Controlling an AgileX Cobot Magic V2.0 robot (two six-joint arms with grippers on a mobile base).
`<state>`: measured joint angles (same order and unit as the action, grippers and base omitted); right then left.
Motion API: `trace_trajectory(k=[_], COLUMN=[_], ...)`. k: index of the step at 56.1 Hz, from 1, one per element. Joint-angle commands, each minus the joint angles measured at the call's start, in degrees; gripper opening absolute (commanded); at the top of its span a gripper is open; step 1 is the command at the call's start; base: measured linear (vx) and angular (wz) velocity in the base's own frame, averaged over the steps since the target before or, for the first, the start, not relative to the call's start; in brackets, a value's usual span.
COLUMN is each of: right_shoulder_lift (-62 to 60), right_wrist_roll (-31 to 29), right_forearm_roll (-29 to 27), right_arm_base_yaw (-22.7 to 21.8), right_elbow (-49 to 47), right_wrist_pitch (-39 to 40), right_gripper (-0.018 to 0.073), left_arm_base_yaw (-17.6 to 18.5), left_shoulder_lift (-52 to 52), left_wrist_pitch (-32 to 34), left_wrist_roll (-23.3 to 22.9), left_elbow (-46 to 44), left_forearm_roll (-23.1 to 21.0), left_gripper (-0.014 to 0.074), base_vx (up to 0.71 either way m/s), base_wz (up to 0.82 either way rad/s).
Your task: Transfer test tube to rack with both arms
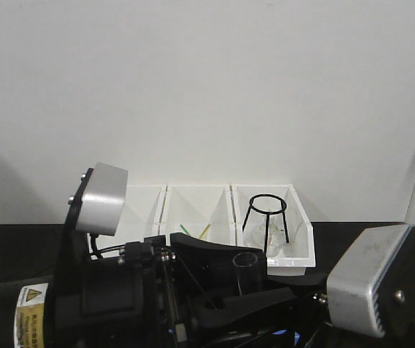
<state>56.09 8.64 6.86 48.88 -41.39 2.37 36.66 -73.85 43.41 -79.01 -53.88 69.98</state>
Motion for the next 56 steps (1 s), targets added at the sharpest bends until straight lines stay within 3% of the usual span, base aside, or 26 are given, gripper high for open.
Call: trace_trajectory(k=[1, 10, 18, 26, 32, 33, 38, 47, 52, 56], right_shoulder_lift=[-0.7, -0.7, -0.7, -0.7, -0.7, -0.7, -0.9, -2.5, -4.3, -6.7], right_wrist_roll=[-0.5, -0.5, -1.7, -9.8, -10.7, -10.0, -9.5, -9.4, -7.8, -5.8], right_forearm_roll=[0.5, 0.5, 1.4, 6.1, 5.4, 5.0, 4.4, 3.3, 1.4, 0.2], right_arm_base_yaw=[-0.4, -0.4, -0.4, -0.4, -1.9, -3.1, -8.3, -23.8, -32.5, -40.1], right_elbow=[-1.9, -1.9, -1.9, -1.9, -1.9, -1.9, -1.9, -1.9, 0.9, 6.7], right_wrist_pitch=[5.9, 4.7, 3.6, 0.8, -2.7, -3.6, -4.7, -1.0, 6.6, 18.7], right_gripper=[-0.0012, -0.0012, -0.0012, -0.0011, -0.0011, -0.0011, -0.0011, -0.0008, -0.0008, -0.0008], left_arm_base_yaw=[0.4, 0.4, 0.3, 0.3, 0.3, 0.3, 0.3, 0.3, 0.3, 0.3], left_shoulder_lift=[3.6, 9.0, 14.3, 17.7, 18.8, 18.8, 18.8, 18.8, 18.8, 18.8], left_wrist_pitch=[1.5, -5.7, -21.0, -35.1, -39.7, -40.3, -42.1, -44.6, -44.9, -44.8], left_wrist_roll=[3.1, 8.9, 10.2, 10.2, 10.2, 10.2, 10.2, 10.2, 10.2, 10.2], left_elbow=[-1.7, -1.7, -1.7, -1.7, -1.7, -1.7, -1.7, -1.1, 0.4, 2.0], left_forearm_roll=[-5.6, -8.3, -8.1, -6.1, -5.6, -5.6, -5.6, -5.7, -5.7, -5.7], left_gripper=[0.0581, 0.0587, 0.0497, 0.0258, 0.0034, -0.0007, -0.0009, -0.0008, -0.0008, -0.0008], base_vx=[0.00, 0.00, 0.00, 0.00, 0.00, 0.00, 0.00, 0.00, 0.00, 0.00], base_wz=[0.00, 0.00, 0.00, 0.00, 0.00, 0.00, 0.00, 0.00, 0.00, 0.00])
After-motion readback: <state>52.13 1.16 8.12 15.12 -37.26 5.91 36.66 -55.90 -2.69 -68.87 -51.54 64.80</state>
